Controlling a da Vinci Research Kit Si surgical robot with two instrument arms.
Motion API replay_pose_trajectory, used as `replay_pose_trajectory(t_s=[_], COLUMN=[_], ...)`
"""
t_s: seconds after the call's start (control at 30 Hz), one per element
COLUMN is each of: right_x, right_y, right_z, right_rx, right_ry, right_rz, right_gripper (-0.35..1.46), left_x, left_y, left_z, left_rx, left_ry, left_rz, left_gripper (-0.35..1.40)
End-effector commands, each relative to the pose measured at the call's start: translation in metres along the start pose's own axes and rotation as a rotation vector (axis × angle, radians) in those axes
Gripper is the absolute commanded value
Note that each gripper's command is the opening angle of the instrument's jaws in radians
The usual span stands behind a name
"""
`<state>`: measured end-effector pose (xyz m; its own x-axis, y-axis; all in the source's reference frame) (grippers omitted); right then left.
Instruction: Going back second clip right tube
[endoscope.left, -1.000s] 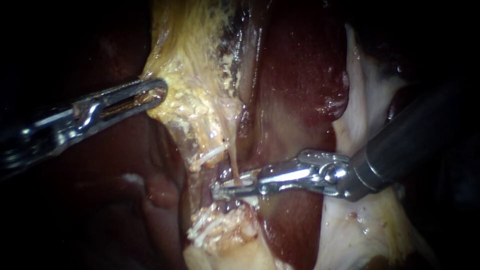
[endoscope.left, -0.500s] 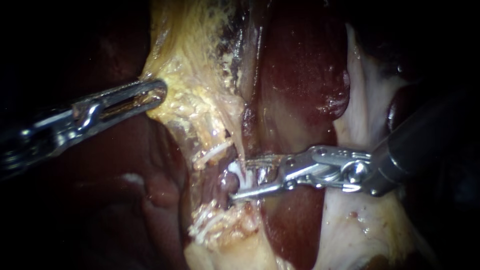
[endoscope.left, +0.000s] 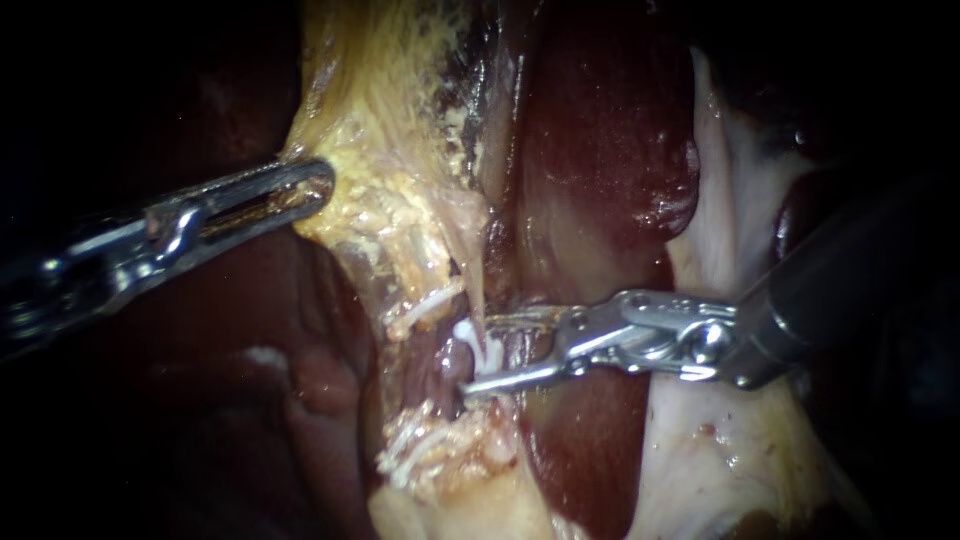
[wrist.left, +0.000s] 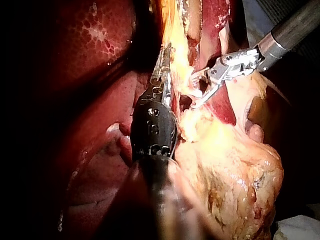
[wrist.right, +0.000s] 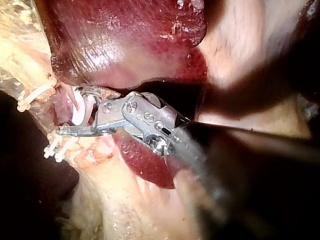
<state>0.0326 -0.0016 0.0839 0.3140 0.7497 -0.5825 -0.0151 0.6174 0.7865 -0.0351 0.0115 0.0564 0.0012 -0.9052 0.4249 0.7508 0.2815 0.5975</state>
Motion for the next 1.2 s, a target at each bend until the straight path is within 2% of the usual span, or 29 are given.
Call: replay_pose_trajectory(t_s=[0.03, 0.17, 0.27, 0.6, 0.9, 1.2], right_x=[-0.0001, 0.0002, 0.0004, -0.0003, 0.0002, 0.0019], right_y=[-0.0001, -0.0010, -0.0011, 0.0026, 0.0026, 0.0033], right_z=[0.0004, 0.0014, 0.0015, -0.0001, -0.0012, -0.0045], right_rx=[0.008, 0.027, 0.027, 0.016, 0.016, -0.002], right_ry=[-0.003, -0.001, -0.001, 0.003, 0.005, 0.015], right_rz=[0.003, 0.020, 0.021, 0.024, 0.028, 0.003], right_gripper=[0.60, 0.60, 0.60, 0.60, 0.60, 0.60], left_x=[0.0000, 0.0000, 0.0000, 0.0000, 0.0000, -0.0001], left_y=[0.0000, -0.0002, -0.0003, -0.0004, -0.0004, -0.0004], left_z=[0.0000, 0.0000, 0.0001, 0.0001, 0.0001, -0.0001], left_rx=[0.000, -0.001, -0.001, -0.002, -0.002, -0.001], left_ry=[0.000, 0.000, 0.000, 0.000, 0.000, 0.001], left_rz=[0.000, 0.000, -0.001, -0.001, -0.001, -0.001], left_gripper=[-0.35, -0.35, -0.35, -0.35, -0.35, -0.35])
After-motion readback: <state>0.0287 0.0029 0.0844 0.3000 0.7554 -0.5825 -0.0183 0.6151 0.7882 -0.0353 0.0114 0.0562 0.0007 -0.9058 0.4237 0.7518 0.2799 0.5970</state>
